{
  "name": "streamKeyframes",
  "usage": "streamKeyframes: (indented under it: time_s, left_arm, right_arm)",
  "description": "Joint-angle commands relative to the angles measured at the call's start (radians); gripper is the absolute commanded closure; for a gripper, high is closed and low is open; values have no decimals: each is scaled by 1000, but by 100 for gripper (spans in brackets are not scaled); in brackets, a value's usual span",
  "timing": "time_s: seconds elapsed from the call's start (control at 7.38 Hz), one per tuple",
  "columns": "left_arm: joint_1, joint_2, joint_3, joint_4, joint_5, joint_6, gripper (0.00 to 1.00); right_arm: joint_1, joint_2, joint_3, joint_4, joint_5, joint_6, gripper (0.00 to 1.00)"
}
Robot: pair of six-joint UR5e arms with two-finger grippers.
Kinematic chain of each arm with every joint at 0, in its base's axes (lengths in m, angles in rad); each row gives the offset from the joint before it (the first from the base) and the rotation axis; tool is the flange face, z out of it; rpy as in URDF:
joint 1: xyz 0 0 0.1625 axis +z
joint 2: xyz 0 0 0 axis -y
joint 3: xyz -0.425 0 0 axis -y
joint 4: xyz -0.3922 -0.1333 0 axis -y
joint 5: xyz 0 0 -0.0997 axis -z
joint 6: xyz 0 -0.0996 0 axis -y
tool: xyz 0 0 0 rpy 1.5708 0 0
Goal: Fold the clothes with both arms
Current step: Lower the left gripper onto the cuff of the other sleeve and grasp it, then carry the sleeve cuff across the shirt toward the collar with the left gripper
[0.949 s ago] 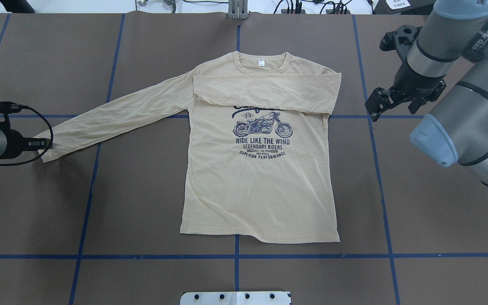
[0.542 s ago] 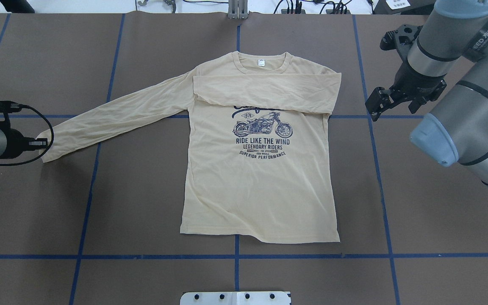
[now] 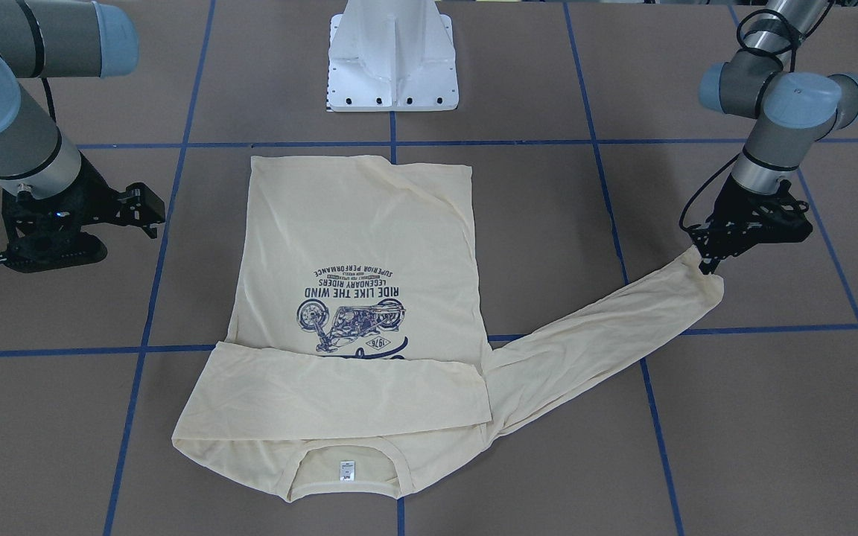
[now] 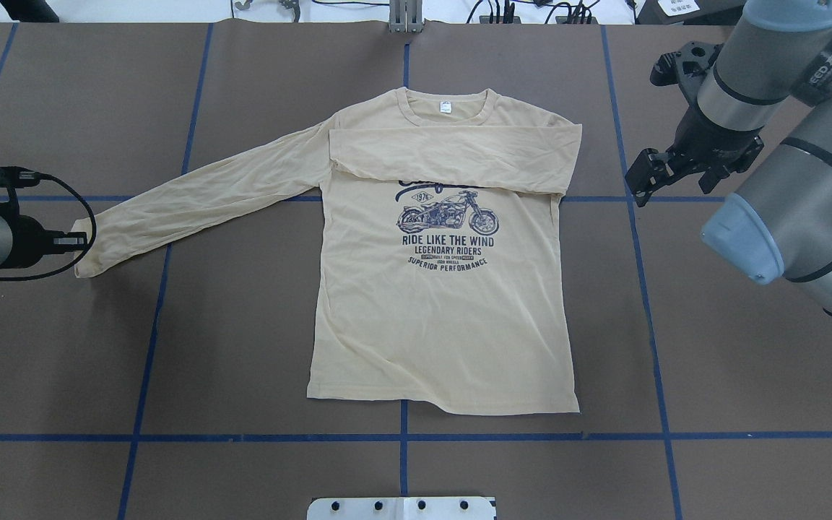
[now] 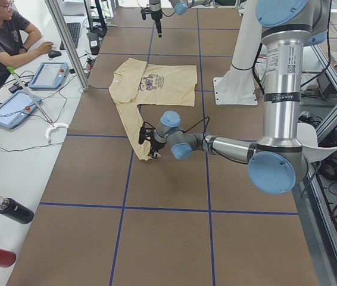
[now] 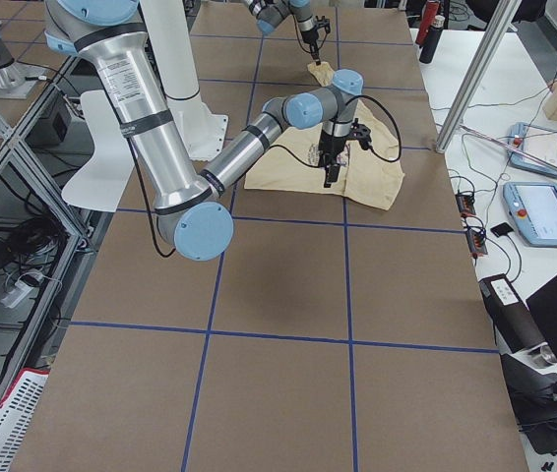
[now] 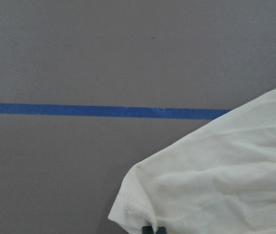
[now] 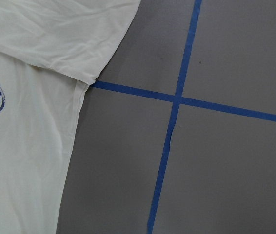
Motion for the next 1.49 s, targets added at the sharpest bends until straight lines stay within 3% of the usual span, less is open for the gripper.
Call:
streamKeyframes:
  time_s: [0.0, 0.14, 0.41, 0.68, 0.95, 1.08, 1.22, 1.36]
  left_arm:
    - [-2, -14, -88, 0, -89, -66, 100]
    - [-4, -40, -126, 2, -94, -120, 100]
    - [-16, -197, -131, 5, -204, -289, 100]
    - [-10, -496, -105, 198, -222, -464, 100]
    - [-5, -739, 0, 256, -223, -612, 100]
    - [-2, -879, 122, 250, -223, -670, 100]
    - [24, -949, 198, 246, -222, -713, 100]
    - [50, -953, 229, 188, -217, -718, 100]
  right_arm:
    - [6, -38, 35, 1, 2, -14, 0]
    - [9, -93, 94, 1, -3, -22, 0]
    - [51, -216, 167, 1, -11, -110, 0]
    - [83, -294, 164, 1, -14, -209, 0]
    - [108, -340, 161, 1, -17, -253, 0]
    - [111, -342, 161, 1, -24, -254, 0]
    - [111, -344, 155, 1, -27, -252, 0]
    - [111, -344, 146, 1, -27, -252, 0]
